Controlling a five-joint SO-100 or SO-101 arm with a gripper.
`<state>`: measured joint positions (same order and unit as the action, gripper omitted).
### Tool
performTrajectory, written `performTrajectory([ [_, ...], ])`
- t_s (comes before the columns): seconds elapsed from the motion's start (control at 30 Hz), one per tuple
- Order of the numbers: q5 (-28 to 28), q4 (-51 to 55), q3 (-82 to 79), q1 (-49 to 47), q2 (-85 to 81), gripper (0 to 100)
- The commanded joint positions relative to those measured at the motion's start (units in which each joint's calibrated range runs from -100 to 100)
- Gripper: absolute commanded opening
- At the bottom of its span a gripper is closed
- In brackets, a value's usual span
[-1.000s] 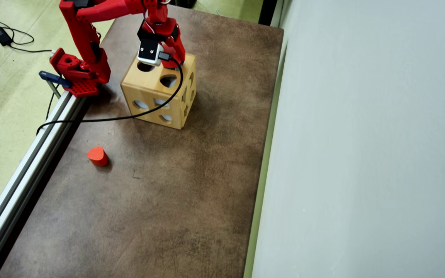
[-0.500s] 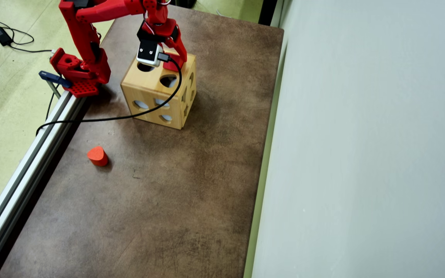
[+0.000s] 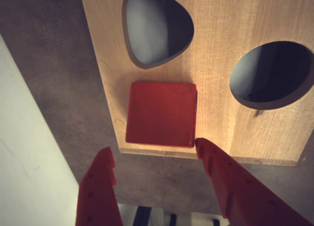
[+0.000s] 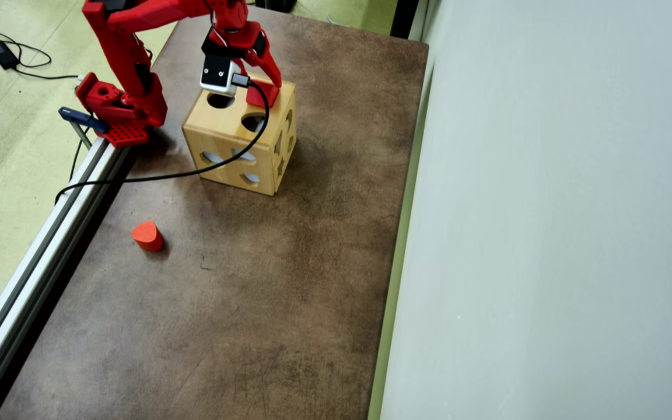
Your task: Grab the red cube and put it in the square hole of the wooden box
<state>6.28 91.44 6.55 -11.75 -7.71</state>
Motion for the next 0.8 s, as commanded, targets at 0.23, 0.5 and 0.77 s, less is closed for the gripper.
performTrajectory([
  [0.23,-0.34,-0.69,0.7,7.52,-3.29,5],
  [0.5,-0.39,-0.85,1.5,8.33,3.93,2],
  [0.77,-0.44,-5.2,1.59,6.1,11.49,2],
])
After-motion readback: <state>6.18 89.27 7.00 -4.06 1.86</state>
